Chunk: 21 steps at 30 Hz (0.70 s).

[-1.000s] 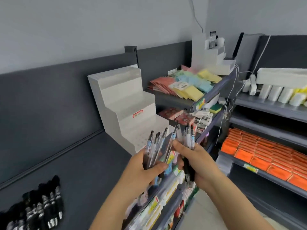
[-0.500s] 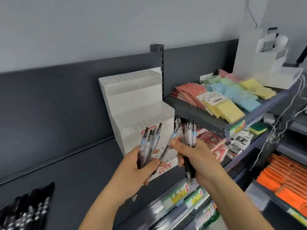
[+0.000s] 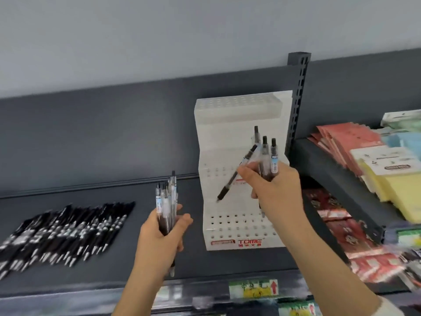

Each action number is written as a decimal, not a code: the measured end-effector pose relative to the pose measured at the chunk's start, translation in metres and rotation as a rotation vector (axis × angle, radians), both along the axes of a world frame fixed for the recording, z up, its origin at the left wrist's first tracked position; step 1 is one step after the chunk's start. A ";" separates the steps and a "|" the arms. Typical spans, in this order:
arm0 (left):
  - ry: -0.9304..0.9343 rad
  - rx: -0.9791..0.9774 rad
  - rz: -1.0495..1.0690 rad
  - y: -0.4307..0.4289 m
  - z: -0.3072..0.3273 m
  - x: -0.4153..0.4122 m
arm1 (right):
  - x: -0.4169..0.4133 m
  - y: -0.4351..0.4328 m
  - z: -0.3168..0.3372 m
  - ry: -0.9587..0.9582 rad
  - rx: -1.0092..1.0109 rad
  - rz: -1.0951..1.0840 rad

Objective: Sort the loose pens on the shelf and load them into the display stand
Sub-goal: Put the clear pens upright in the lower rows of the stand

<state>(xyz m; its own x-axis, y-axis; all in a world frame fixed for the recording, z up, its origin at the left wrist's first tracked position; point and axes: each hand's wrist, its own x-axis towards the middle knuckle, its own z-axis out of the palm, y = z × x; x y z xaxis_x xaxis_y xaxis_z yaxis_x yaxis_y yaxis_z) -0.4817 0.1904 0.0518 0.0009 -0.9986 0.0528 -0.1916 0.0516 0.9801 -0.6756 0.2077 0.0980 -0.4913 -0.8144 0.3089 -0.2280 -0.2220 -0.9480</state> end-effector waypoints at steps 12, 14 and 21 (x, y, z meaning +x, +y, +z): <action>0.039 0.009 0.017 -0.010 -0.008 0.024 | 0.027 -0.045 -0.023 0.393 0.225 0.006; 0.041 0.006 -0.001 -0.012 -0.009 0.025 | 0.030 -0.046 -0.027 0.447 0.271 0.005; 0.071 0.021 -0.026 -0.019 -0.008 0.025 | 0.041 -0.047 -0.033 0.538 0.390 0.032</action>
<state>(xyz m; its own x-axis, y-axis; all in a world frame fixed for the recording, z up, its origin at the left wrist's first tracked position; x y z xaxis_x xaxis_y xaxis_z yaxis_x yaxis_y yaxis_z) -0.4569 0.1712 0.0435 -0.0216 -0.9992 0.0321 -0.1203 0.0345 0.9921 -0.6346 0.1611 0.0646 -0.3250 -0.9276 0.1840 -0.6906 0.0999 -0.7163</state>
